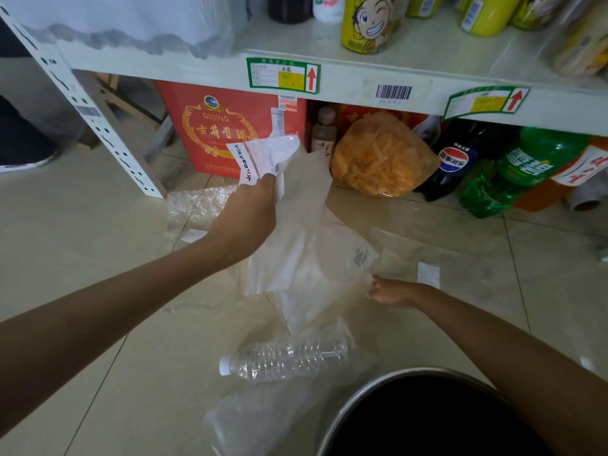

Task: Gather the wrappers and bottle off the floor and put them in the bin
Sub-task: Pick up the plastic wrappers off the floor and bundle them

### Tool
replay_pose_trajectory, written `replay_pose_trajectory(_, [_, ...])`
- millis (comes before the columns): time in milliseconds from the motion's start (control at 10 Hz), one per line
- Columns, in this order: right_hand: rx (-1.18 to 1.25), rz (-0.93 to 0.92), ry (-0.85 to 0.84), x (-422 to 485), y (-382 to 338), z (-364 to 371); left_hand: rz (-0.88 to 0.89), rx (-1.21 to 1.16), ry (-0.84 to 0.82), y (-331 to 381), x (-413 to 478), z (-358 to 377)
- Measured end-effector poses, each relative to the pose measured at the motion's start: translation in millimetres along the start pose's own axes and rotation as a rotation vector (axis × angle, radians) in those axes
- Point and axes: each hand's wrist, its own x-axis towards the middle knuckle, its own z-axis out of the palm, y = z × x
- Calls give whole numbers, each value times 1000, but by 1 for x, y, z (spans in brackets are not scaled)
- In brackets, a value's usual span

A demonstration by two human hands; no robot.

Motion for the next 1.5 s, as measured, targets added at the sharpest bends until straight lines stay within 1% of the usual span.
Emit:
replay_pose_trajectory(100, [252,76,184,-32,4,-23,-43,-39,-33,11,-2,-8])
replay_pose_trajectory(200, [389,-13,422,-60,-4,-43,-10,2,-52,11,-1,-8])
replay_pose_trajectory(300, [518,-248,593,-77,-29,-52,22,43,-69,17,-3,-10])
replay_pose_trajectory(400, [811,-527,594,-116,-80,-60,39,38,-94,26,-7,-16])
replay_pose_trajectory(500, [960,-630,446,-142,-123,-66,39,-126,-103,28,-8,-23])
replay_pose_trajectory(600, [1102,-692,342,-170,-148,-68,-47,-321,-134,32,-17,-45])
replay_pose_trajectory(700, [1092,-700,349,-192,-156,-69,-47,-374,-187,33,-25,-73])
replay_pose_trajectory(800, [1047,-701,381,-208,-165,-70,-40,-360,-148,30,-29,-98])
replay_pose_trajectory(900, [1077,-766,372,-223,-181,-75,-42,-284,-49,27,-34,-120])
replay_pose_trajectory(1000, [1082,-886,356,-235,-202,-80,-26,-192,42,17,-42,-160])
replay_pose_trajectory(1100, [1078,-926,456,-237,-221,-75,-85,-159,133,-9,-49,-218])
replay_pose_trajectory(1200, [798,-754,577,-216,-229,-59,-98,-79,215,-40,-62,-275])
replay_pose_trajectory(1300, [295,-531,514,-188,-237,-35,-123,2,300,-67,-78,-313])
replay_pose_trajectory(1400, [139,-433,410,-159,-252,-7,-177,108,319,-91,-93,-325])
replay_pose_trajectory(1500, [81,-387,285,-120,-267,21,-193,208,286,-125,-100,-317])
